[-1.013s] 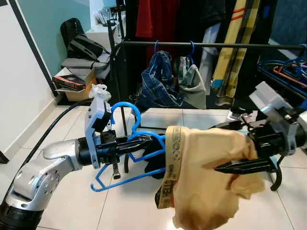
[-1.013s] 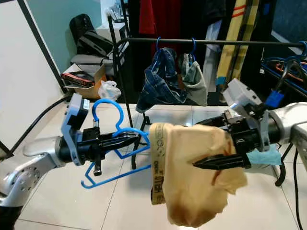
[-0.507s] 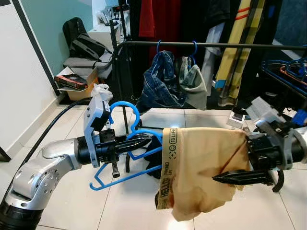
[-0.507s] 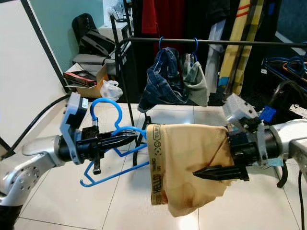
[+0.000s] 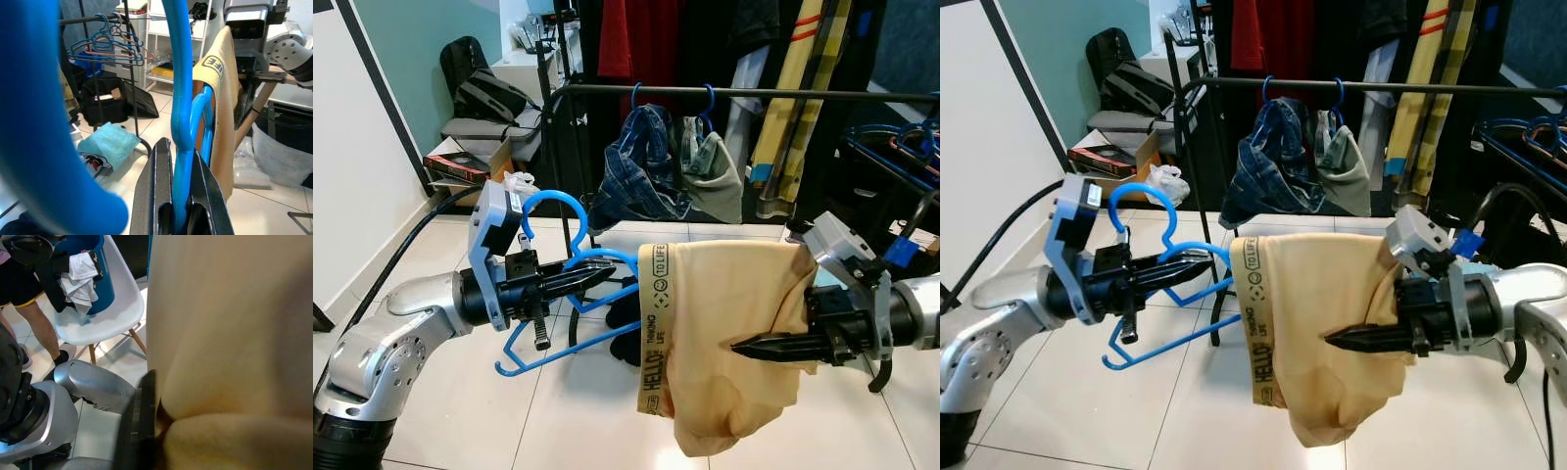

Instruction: Hang hanger

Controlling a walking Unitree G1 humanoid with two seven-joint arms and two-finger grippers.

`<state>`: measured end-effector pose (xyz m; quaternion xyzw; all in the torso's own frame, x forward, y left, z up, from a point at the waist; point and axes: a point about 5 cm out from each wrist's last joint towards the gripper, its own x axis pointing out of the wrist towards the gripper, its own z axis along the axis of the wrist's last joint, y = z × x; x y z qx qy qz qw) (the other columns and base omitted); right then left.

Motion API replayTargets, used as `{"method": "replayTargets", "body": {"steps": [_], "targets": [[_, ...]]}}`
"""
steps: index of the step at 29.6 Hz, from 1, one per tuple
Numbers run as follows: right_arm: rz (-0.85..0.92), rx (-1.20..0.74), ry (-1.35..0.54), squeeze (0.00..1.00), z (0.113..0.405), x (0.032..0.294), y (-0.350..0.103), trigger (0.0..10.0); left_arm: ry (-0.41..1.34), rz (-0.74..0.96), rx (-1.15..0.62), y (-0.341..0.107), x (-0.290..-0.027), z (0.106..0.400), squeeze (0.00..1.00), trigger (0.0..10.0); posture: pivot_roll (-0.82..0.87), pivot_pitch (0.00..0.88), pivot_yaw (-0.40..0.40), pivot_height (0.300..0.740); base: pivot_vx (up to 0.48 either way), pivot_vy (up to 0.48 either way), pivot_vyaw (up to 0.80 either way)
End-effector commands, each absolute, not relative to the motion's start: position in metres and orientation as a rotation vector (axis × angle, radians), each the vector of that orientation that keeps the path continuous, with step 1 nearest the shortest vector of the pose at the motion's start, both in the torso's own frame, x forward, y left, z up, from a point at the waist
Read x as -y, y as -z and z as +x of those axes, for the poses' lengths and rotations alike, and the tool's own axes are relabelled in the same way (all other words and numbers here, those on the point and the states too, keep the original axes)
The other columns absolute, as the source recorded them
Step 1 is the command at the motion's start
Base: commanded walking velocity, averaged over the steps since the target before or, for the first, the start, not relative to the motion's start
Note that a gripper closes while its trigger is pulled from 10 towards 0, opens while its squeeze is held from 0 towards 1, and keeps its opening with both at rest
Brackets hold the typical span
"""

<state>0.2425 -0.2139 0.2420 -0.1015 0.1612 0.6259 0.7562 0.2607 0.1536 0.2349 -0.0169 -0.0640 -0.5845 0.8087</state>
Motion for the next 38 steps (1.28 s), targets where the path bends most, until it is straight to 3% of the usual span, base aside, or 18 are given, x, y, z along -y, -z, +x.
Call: {"method": "replayTargets", "body": {"steps": [1, 8, 12, 16, 19, 21, 22, 26, 31, 32, 33, 35, 36, 37, 38], "targets": [[-0.22, -0.335, -1.371, 0.0, 0.24, 0.211, -0.243, 0.0, 1.229, -0.026, 0.151, -0.238, -0.162, 0.262, 0.0, 0.0, -0.13, 0.0, 0.046, 0.74, 0.0, 0.0, 0.0], [-0.218, -0.303, -1.36, 0.0, 0.242, 0.21, -0.247, 0.0, 1.199, -0.012, 0.14, -0.237, -0.17, 0.264, 0.0, 0.0, -0.13, 0.0, 0.044, 0.74, 0.0, 0.0, 0.0], [-0.194, -0.192, -1.297, 0.0, 0.25, 0.217, -0.263, 0.0, 1.117, 0.056, 0.04, -0.221, -0.198, 0.265, 0.0, 0.0, -0.13, 0.0, 0.044, 0.74, 0.0, 0.0, 0.0], [-0.194, -0.192, -1.297, 0.0, 0.25, 0.217, -0.263, 0.0, 1.117, 0.056, 0.04, -0.221, -0.198, 0.265, 0.0, 0.0, -0.13, 0.0, 0.044, 0.74, 0.0, 0.0, 0.0], [-0.138, -0.082, -1.214, 0.0, 0.26, 0.227, -0.277, 0.0, 1.111, 0.124, -0.111, -0.2, -0.217, 0.255, 0.0, 0.0, -0.12, 0.0, 0.038, 0.74, 0.0, 0.0, 0.0], [-0.138, -0.082, -1.214, 0.0, 0.26, 0.227, -0.277, 0.0, 1.111, 0.124, -0.111, -0.2, -0.217, 0.255, 0.0, 0.0, -0.12, 0.0, 0.038, 0.74, 0.0, 0.0, 0.0], [-0.107, -0.038, -1.155, 0.0, 0.266, 0.235, -0.281, 0.0, 1.11, 0.159, -0.223, -0.184, -0.228, 0.247, 0.0, 0.0, -0.11, 0.0, 0.037, 0.74, 0.0, 0.0, 0.0], [-0.071, -0.003, -1.043, 0.0, 0.276, 0.245, -0.278, 0.0, 1.097, 0.182, -0.394, -0.16, -0.245, 0.234, 0.0, 0.0, -0.11, 0.0, 0.038, 0.74, 0.0, 0.0, 0.0], [-0.065, -0.003, -0.996, 0.0, 0.281, 0.248, -0.275, 0.0, 1.101, 0.195, -0.456, -0.15, -0.247, 0.23, 0.0, 0.0, -0.11, 0.0, 0.04, 0.74, 0.0, 0.0, 0.0], [-0.069, -0.027, -0.939, 0.0, 0.286, 0.25, -0.267, 0.0, 1.093, 0.215, -0.506, -0.142, -0.248, 0.228, 0.0, 0.7, -0.11, 0.0, 0.041, 0.74, 0.0, 0.0, 0.0], [-0.097, -0.101, -0.82, 0.0, 0.296, 0.257, -0.251, 0.0, 1.043, 0.257, -0.56, -0.128, -0.251, 0.231, 0.0, 2.7, -0.11, 0.0, 0.041, 0.74, 0.0, 0.0, 0.0], [-0.097, -0.101, -0.82, 0.0, 0.296, 0.257, -0.251, 0.0, 1.043, 0.257, -0.56, -0.128, -0.251, 0.231, 0.0, 2.7, -0.11, 0.0, 0.041, 0.74, 0.0, 0.0, 0.0], [-0.124, -0.189, -0.68, 0.0, 0.306, 0.266, -0.229, 10.0, 0.948, 0.285, -0.597, -0.112, -0.255, 0.24, 0.0, 9.4, -0.11, 0.0, 0.043, 0.74, 0.0, 0.0, 0.0], [-0.14, -0.255, -0.57, 0.0, 0.311, 0.274, -0.209, 10.0, 0.857, 0.297, -0.621, -0.098, -0.257, 0.248, 0.0, 10.0, -0.11, 0.0, 0.042, 0.74, 0.0, 0.0, 0.0], [-0.14, -0.255, -0.57, 0.0, 0.311, 0.274, -0.209, 10.0, 0.857, 0.297, -0.621, -0.098, -0.257, 0.248, 0.0, 10.0, -0.11, 0.0, 0.042, 0.74, 0.0, 0.0, 0.0]]}}
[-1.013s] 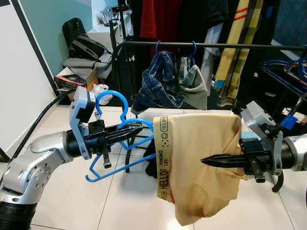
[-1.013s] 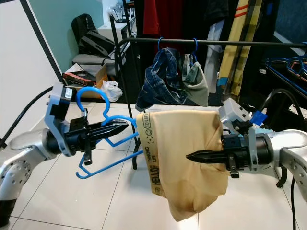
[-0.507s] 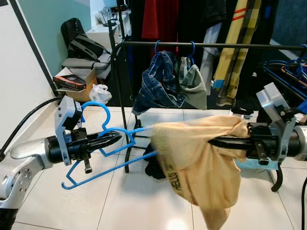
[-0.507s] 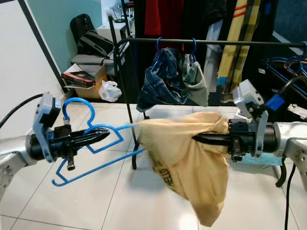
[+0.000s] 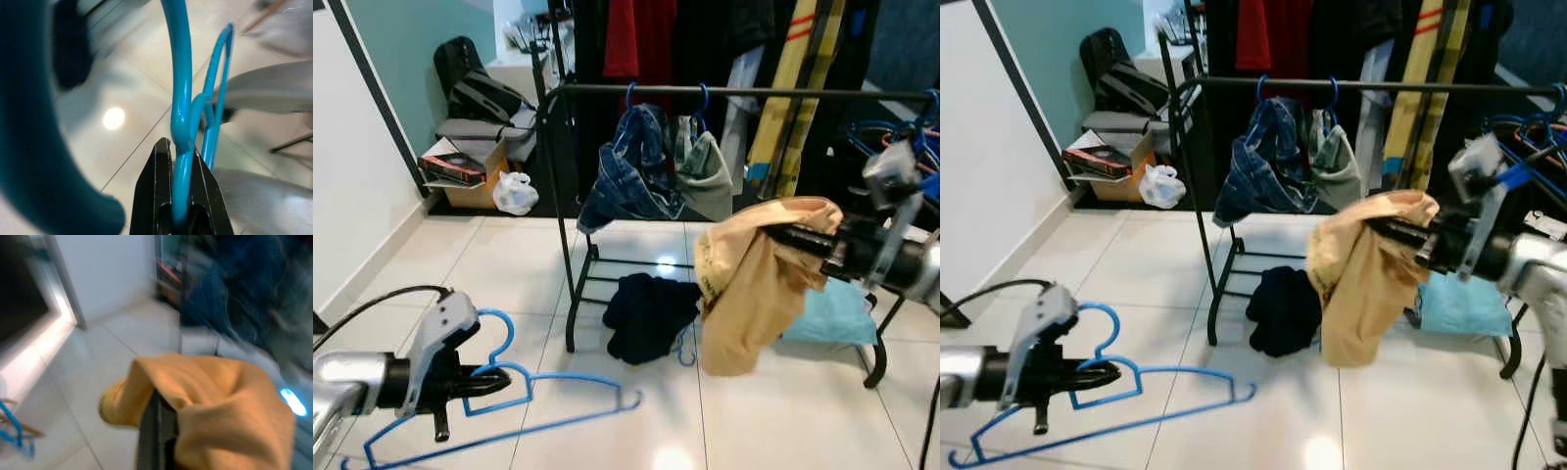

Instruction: Hang hanger

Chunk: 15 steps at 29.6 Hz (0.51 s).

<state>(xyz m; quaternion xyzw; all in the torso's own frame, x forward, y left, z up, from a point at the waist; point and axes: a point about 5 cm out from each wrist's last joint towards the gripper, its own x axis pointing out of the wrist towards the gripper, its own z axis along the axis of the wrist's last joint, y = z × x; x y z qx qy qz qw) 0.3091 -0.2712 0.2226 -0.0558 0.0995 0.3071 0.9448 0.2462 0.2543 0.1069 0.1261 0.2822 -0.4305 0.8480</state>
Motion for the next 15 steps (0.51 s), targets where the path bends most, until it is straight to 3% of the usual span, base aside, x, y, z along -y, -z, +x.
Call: {"method": "replayTargets", "body": {"steps": [1, 3, 4, 5, 6, 9, 10, 11, 15], "targets": [[-0.138, -0.311, -0.457, 0.0, 0.315, 0.284, -0.184, 10.0, 0.727, 0.301, -0.638, -0.08, -0.259, 0.259, 0.0, 10.0, -0.1, 0.0, 0.039, 0.74, 0.0, 0.0, 0.0], [-0.138, -0.311, -0.457, 0.0, 0.315, 0.284, -0.184, 10.0, 0.727, 0.301, -0.638, -0.08, -0.259, 0.259, 0.0, 10.0, -0.1, 0.0, 0.039, 0.74, 0.0, 0.0, 0.0], [-0.1, -0.374, -0.345, 0.0, 0.316, 0.292, -0.154, 10.0, 0.541, 0.286, -0.675, -0.058, -0.259, 0.269, 0.0, 10.0, -0.1, 0.0, 0.034, 0.74, 0.0, 0.0, 0.0], [-0.1, -0.374, -0.345, 0.0, 0.316, 0.292, -0.154, 10.0, 0.541, 0.286, -0.675, -0.058, -0.259, 0.269, 0.0, 10.0, -0.1, 0.0, 0.034, 0.74, 0.0, 0.0, 0.0], [-0.068, -0.44, -0.259, 0.0, 0.312, 0.296, -0.121, 10.0, 0.401, 0.238, -0.718, -0.035, -0.251, 0.273, 0.0, 10.0, -0.09, 0.0, 0.027, 0.74, 0.0, 0.0, 0.0], [-0.041, -0.515, -0.181, 0.0, 0.305, 0.296, -0.09, 10.0, 0.271, 0.162, -0.756, -0.013, -0.24, 0.273, 0.0, 10.0, -0.09, 0.0, 0.022, 0.74, 0.0, 0.0, 0.0], [-0.017, -0.602, -0.127, 0.0, 0.295, 0.288, -0.057, 10.0, 0.133, 0.073, -0.822, 0.01, -0.229, 0.265, 0.0, 10.0, -0.08, 0.0, 0.012, 0.74, 0.0, 0.0, 0.0], [0.006, -0.673, -0.1, 0.0, 0.285, 0.277, -0.032, 10.0, 0.059, 0.036, -0.884, 0.026, -0.218, 0.255, 0.0, 10.0, -0.08, 0.0, 0.009, 0.74, 0.0, 0.0, 0.72], [0.007, -0.768, -0.079, 0.0, 0.27, 0.262, -0.003, 10.0, 0.0, 0.039, -0.951, 0.042, -0.209, 0.242, 0.0, 10.0, -0.08, 0.0, 0.008, 0.74, 0.0, 0.0, 0.72]]}}
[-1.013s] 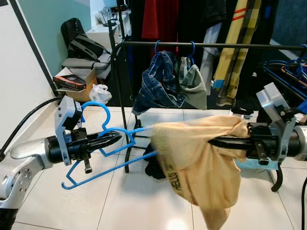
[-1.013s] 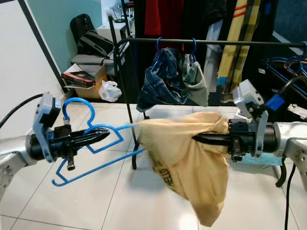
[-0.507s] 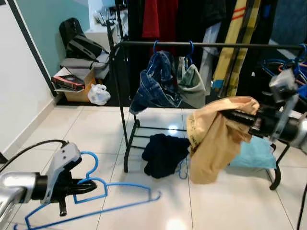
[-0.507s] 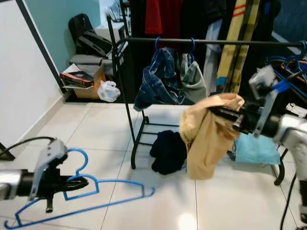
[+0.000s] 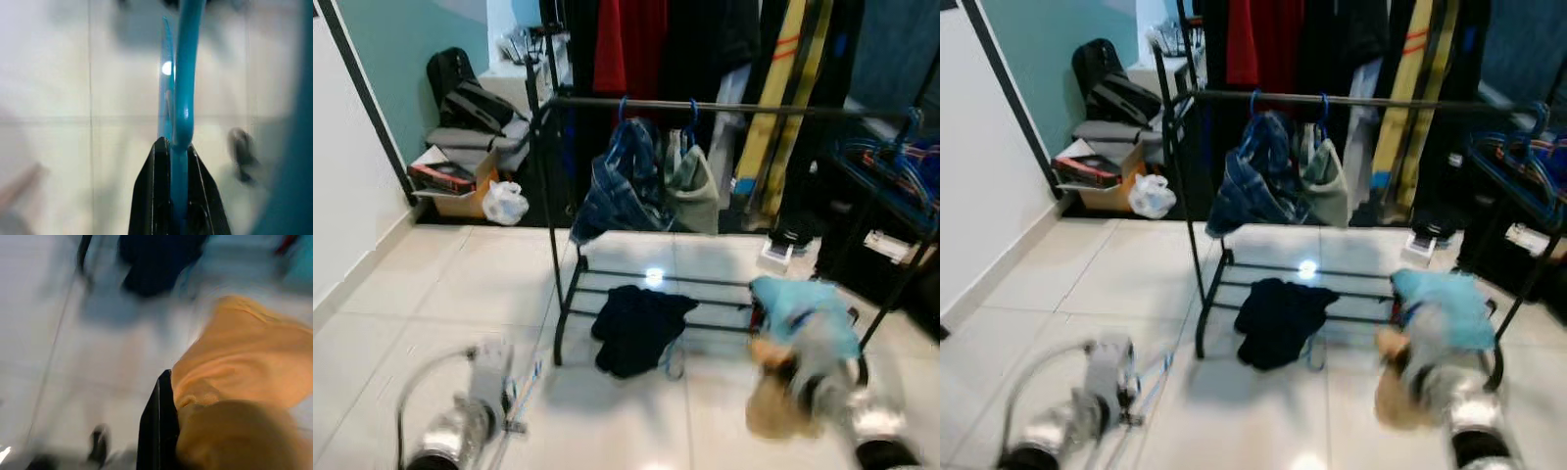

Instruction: Hang hanger

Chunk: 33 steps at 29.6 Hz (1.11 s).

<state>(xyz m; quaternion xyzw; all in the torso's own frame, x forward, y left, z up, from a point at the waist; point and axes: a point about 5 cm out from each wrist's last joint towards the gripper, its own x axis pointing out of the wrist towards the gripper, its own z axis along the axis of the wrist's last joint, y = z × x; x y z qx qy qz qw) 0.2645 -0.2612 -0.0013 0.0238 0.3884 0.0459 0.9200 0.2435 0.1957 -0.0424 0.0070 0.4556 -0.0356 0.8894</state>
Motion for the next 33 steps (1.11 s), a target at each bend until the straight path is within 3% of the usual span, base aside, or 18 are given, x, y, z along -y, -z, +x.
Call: {"method": "replayTargets", "body": {"steps": [1, 4, 8, 17, 33], "targets": [[-0.008, -0.824, -0.074, 0.0, 0.26, 0.255, 0.012, 10.0, -0.01, 0.08, -0.983, 0.05, -0.207, 0.234, 0.0, 10.0, -0.07, 0.0, 0.002, 0.74, 0.0, 0.0, 0.72], [-0.024, -0.867, -0.073, 0.0, 0.251, 0.25, 0.023, 10.0, -0.016, 0.114, -1.006, 0.055, -0.206, 0.229, 0.0, 10.0, -0.06, 0.0, 0.001, 0.74, 0.0, 0.0, 0.72], [-0.114, -0.999, -0.094, 0.0, 0.217, 0.242, 0.052, 10.0, 0.048, 0.168, -1.092, 0.069, -0.194, 0.211, 0.0, 10.0, -0.04, 0.0, -0.008, 0.74, 0.0, 0.0, 0.72], [-0.309, -1.008, -0.24, 0.0, 0.217, 0.225, 0.058, 10.0, 0.125, 0.305, -1.132, 0.074, -0.181, 0.206, 0.0, 10.0, -0.04, 0.0, -0.009, 0.74, 0.0, 0.0, 0.72], [-0.37, -1.005, -0.249, 0.0, 0.219, 0.22, 0.059, 10.0, 0.143, 0.345, -1.14, 0.074, -0.184, 0.206, 0.0, 10.0, -0.06, 0.0, 0.023, 0.74, 0.0, 0.0, 0.75]]}}
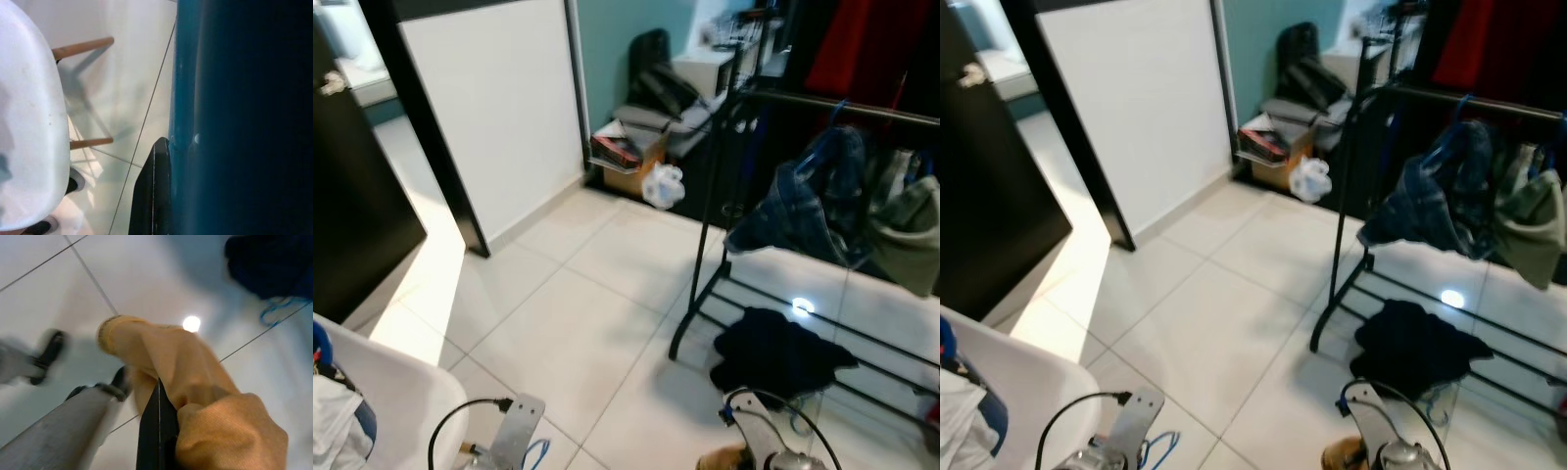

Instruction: Hang hanger

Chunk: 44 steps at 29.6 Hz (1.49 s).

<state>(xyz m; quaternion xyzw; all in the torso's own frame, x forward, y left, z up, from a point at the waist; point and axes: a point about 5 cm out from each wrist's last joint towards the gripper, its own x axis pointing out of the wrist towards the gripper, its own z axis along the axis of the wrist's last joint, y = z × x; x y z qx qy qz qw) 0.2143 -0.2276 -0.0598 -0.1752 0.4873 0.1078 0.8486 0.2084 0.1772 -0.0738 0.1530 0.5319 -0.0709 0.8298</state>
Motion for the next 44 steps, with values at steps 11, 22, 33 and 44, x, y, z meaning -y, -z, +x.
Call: {"method": "replayTargets", "body": {"steps": [11, 22, 33, 44], "targets": [[-0.429, -1.027, -0.262, 0.0, 0.2185, 0.2191, 0.0599, 10.0, 0.229, 0.434, -1.143, 0.0748, -0.1828, 0.2055, 0.0, 10.0, -0.05, 0.0, 0.028, 0.74, 0.0, 0.0, 0.75], [-0.451, -1.048, -0.265, 0.0, 0.216, 0.2193, 0.0617, 10.0, 0.297, 0.506, -1.153, 0.0768, -0.1818, 0.2019, 0.0, 10.0, -0.05, 0.0, 0.029, 0.74, 0.0, 0.0, 0.76], [-0.47, -1.063, -0.265, 0.0, 0.2134, 0.2196, 0.0633, 10.0, 0.32, 0.537, -1.159, 0.0782, -0.1833, 0.1989, 0.0, 10.0, -0.05, 0.0, 0.031, 0.74, 0.0, 0.0, 0.76], [-0.469, -1.066, -0.264, 0.0, 0.2134, 0.2189, 0.0636, 10.0, 0.333, 0.553, -1.161, 0.078, -0.1839, 0.1991, 0.0, 10.0, -0.05, 0.0, 0.033, 0.74, 0.0, 0.0, 0.76]]}}
